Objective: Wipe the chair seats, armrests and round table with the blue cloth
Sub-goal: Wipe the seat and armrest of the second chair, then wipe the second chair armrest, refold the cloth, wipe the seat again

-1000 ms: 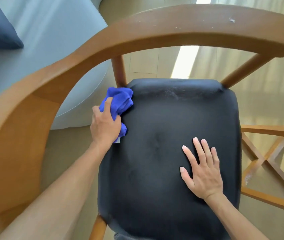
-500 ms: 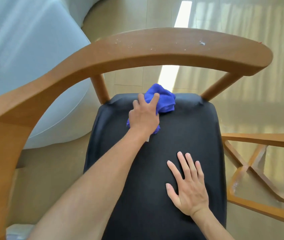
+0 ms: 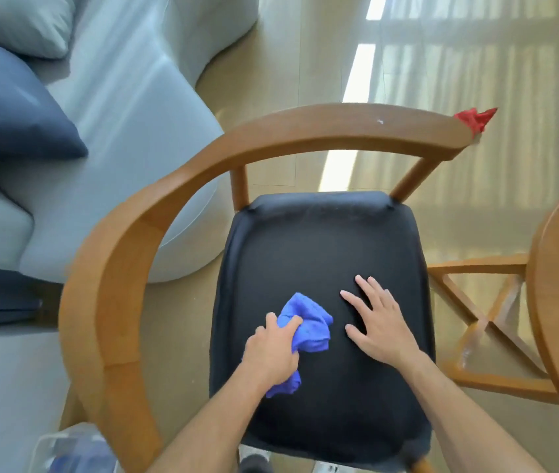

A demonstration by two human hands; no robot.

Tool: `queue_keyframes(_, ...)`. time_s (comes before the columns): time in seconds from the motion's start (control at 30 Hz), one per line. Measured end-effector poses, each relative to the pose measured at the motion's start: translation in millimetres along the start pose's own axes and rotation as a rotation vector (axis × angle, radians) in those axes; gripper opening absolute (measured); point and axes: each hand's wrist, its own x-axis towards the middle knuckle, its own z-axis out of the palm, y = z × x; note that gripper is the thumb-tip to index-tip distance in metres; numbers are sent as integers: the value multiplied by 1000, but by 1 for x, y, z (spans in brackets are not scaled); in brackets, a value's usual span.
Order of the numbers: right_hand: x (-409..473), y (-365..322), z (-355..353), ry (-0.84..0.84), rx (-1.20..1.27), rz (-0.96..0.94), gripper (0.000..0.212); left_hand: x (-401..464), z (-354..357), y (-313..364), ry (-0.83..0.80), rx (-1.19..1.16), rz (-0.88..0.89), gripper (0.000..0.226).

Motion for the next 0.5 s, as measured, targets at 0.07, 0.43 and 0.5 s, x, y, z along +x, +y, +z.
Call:
queue_keyframes(0.07, -8, -10, -34, -87, 55, 52, 52, -28, -14, -6, -55, -143, -18, 47)
queue_keyframes(0.43, -176, -144, -228, 84, 1179, 174, 24, -230, -129, 60, 239, -1057, 391, 53)
queue_keyframes(0.5, -200, -167, -269, 183, 1254, 123, 24, -260, -151, 77, 250, -1062, 469, 52)
